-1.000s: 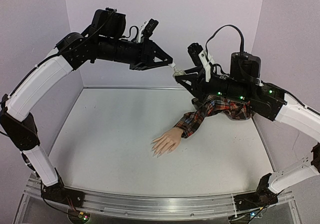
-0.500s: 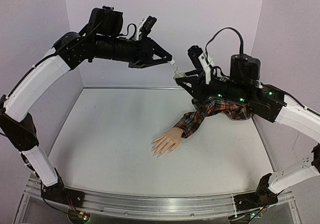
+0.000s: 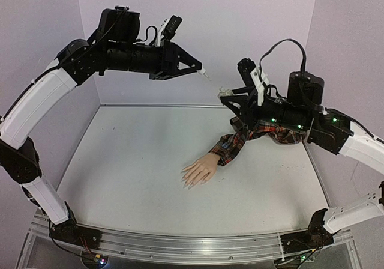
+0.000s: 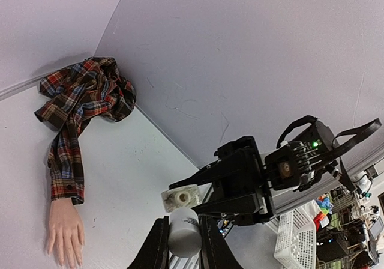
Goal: Paint the nails
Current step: Paint the nail with the hand.
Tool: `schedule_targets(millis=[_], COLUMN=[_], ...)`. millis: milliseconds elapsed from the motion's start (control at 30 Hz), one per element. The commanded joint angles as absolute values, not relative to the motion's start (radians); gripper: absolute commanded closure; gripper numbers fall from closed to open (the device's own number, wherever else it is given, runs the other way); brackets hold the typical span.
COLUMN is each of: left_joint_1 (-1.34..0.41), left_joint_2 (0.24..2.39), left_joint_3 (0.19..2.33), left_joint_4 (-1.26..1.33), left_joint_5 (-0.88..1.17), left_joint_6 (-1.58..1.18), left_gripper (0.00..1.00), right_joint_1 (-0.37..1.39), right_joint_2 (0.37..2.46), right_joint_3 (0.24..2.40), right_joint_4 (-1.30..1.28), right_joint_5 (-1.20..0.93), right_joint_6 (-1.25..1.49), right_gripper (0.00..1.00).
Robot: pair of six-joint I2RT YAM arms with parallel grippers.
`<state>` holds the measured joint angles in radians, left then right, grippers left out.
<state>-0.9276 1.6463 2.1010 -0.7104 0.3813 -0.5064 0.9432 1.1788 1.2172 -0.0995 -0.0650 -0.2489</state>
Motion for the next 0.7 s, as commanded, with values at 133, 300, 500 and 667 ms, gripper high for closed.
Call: schedule_targets(millis=[133,300,500,667], left_joint_1=[-0.929,-0.929,-0.969,-1.029], left_joint_2=[1.494,1.400,1.358,1.364], left_joint_3=[1.809,1.509,1.209,0.975], left_joint_4=[-0.551,-0.364,-0.154,0.108], left_joint_5=[0.276,0.206,0.099,0.059], left_joint_6=[-0.421,-0.454,-0.516,-0.598], left_gripper=[1.00,1.00,1.00,1.00], right_joint_1=[0.941,0.940,0.940,0.939], right_joint_2=[0.976,0.861,0.712,0.625], right_joint_3=[1.073,0.981,0.864,0.825], right_joint_4=[-0.032,-0.036,-0.059,-0.086], right_joint_5=[0.079,0.175,0.228,0.271], right_joint_6=[-0.254,-0.250,-0.286,-0.297], right_gripper=[1.00,1.00,1.00,1.00])
